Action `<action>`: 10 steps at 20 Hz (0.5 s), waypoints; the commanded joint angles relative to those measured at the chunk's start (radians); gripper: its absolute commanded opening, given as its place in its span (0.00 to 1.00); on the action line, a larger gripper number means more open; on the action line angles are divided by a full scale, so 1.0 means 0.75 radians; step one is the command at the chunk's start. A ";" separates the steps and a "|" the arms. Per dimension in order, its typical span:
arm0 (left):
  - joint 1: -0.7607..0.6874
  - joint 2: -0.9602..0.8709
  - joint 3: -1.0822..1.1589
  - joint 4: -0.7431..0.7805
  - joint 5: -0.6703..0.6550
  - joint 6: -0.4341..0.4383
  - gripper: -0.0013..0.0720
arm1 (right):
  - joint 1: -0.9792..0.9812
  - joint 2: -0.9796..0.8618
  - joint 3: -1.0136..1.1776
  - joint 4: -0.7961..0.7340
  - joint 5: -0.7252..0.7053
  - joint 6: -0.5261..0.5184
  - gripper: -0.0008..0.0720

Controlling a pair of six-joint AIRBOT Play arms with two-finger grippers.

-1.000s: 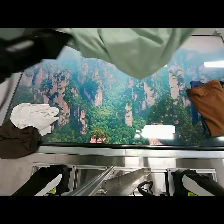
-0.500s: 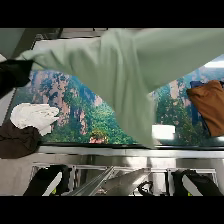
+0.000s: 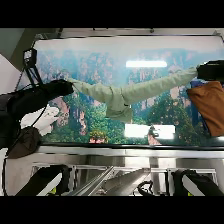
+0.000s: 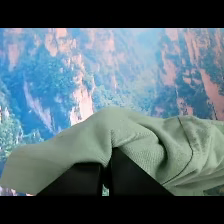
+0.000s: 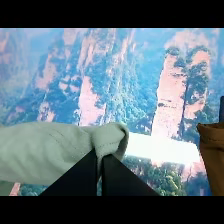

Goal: Fold the shirts.

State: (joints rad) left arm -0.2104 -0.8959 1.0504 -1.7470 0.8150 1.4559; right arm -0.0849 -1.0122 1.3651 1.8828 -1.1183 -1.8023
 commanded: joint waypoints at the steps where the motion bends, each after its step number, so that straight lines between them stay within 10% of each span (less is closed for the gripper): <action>1: -0.021 -0.048 0.170 -0.013 -0.016 0.025 0.04 | 0.000 0.065 0.036 0.045 0.126 -0.005 0.04; 10: -0.020 0.357 0.771 0.002 0.045 0.063 0.04 | -0.001 0.438 0.470 -0.159 0.240 -0.079 0.04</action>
State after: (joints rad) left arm -0.2249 -0.6907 1.5150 -1.7508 0.8154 1.4975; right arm -0.0849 -0.7452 1.6482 1.8355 -0.9607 -1.8511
